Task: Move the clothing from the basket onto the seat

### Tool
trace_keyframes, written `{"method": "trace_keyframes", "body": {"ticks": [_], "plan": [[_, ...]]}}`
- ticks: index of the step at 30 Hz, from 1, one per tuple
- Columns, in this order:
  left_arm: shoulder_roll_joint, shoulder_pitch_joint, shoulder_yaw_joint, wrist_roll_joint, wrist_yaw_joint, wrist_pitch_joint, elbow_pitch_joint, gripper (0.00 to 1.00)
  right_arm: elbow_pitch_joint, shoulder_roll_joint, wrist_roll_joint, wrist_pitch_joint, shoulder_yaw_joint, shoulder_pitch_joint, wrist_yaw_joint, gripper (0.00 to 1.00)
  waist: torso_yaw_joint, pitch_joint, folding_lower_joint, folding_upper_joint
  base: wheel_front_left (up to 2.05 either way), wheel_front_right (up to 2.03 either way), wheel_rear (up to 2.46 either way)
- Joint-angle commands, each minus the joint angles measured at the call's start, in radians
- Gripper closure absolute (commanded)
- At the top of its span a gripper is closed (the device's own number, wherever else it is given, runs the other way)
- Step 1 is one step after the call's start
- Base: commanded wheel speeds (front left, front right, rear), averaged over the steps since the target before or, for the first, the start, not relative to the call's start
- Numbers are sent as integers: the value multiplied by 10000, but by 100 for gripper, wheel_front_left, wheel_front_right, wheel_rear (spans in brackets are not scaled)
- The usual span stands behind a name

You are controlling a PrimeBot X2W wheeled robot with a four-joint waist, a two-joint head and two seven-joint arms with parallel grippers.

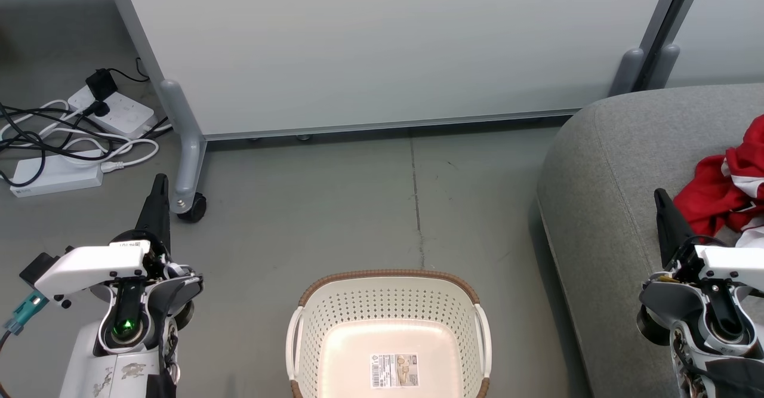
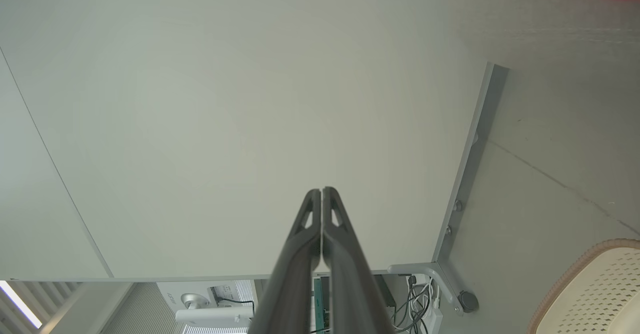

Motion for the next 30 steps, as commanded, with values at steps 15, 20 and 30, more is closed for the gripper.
{"method": "trace_keyframes", "body": {"ticks": [15,20,30], "plan": [[19,-108,44,-65,-39,7,8,100,34,-92,51,23,-46,-84,22,100,0,0,0,0,0,0,0],[19,-108,44,-65,-39,7,8,100,33,-92,51,23,-46,-84,22,100,0,0,0,0,0,0,0],[19,-108,44,-64,-39,8,7,100,33,-92,51,23,-46,-84,22,100,0,0,0,0,0,0,0]]}}
